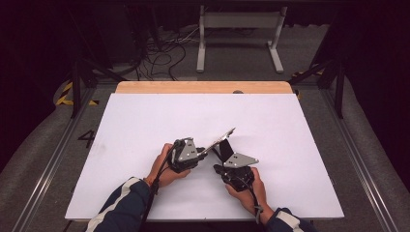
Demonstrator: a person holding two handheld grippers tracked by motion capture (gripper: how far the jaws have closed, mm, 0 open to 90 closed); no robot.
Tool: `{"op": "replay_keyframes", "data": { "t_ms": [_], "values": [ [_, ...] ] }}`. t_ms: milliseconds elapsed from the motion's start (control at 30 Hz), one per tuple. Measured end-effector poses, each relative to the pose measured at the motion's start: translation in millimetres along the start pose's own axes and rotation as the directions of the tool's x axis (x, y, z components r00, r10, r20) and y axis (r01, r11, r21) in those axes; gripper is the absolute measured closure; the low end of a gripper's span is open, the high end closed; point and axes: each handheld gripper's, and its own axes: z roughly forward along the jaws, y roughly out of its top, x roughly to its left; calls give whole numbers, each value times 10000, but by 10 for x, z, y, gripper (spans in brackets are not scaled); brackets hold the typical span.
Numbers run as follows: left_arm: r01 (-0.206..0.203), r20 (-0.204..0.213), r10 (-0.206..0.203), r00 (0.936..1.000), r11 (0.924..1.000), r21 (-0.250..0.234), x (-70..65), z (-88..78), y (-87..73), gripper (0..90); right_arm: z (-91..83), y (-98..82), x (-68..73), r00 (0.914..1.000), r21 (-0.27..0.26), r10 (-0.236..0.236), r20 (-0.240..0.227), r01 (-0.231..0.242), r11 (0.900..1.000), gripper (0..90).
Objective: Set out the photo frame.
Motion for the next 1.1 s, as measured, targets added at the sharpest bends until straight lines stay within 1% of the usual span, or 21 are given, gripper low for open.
{"op": "replay_keyframes", "data": {
  "t_ms": [33,100,133,167,200,233,300,467,567,633,667,700,900,967,1000,1100],
  "values": [
    [40,32,-40,10000,10000,38,5,12,-8,735,-2,-1,-3,10000,-2,-2,2,2,10000,900],
    [60,35,-60,10000,10000,39,10,20,-13,682,-3,-3,-6,10000,26,8,-11,-8,10000,900],
    [142,44,-142,9999,9999,-14,13,25,-14,682,-5,-6,-8,10000,32,10,8,-10,10000,900],
    [192,96,-190,9998,9997,-146,19,20,-11,643,-7,-12,-8,10000,45,43,-4,-42,10000,900],
    [188,76,-186,9998,9995,-260,20,3,-1,643,-7,-12,-8,10000,45,43,-4,-42,10000,900],
    [210,79,-207,9998,9991,-368,21,-8,8,604,-10,-14,-11,10000,43,57,-9,-57,10000,900],
    [174,215,-159,9996,9972,-726,26,-58,32,597,-16,-17,-20,10000,45,91,9,-91,9999,900],
    [124,319,-86,9995,9925,-1212,5,-147,99,562,-32,-26,-49,9998,37,173,73,-173,9998,900],
    [60,421,-2,9991,9904,-1380,-32,-168,139,578,-42,-30,-67,9996,50,222,153,-222,9997,900],
    [-86,544,162,9984,9904,-1381,-53,-167,150,632,-48,-34,-81,9994,38,279,186,-280,9996,900],
    [-116,675,213,9975,9898,-1416,-61,-165,153,664,-54,-35,-93,9993,54,304,204,-305,9995,900],
    [-116,675,213,9975,9898,-1416,-61,-165,153,701,-60,-40,-109,9992,34,330,208,-331,9994,900],
    [-294,795,409,9960,9896,-1407,-88,-150,174,734,-89,-57,-164,9984,17,432,376,-433,9991,900],
    [-278,874,407,9953,9891,-1443,-99,-145,181,746,-110,-69,-203,9975,11,523,469,-524,9986,900],
    [-331,864,459,9952,9890,-1440,-107,-141,190,746,-110,-69,-203,9975,11,523,469,-524,9986,900],
    [-301,903,438,9949,9886,-1475,-115,-124,199,749,-126,-85,-240,9970,-24,575,524,-574,9983,900]
  ]
}}
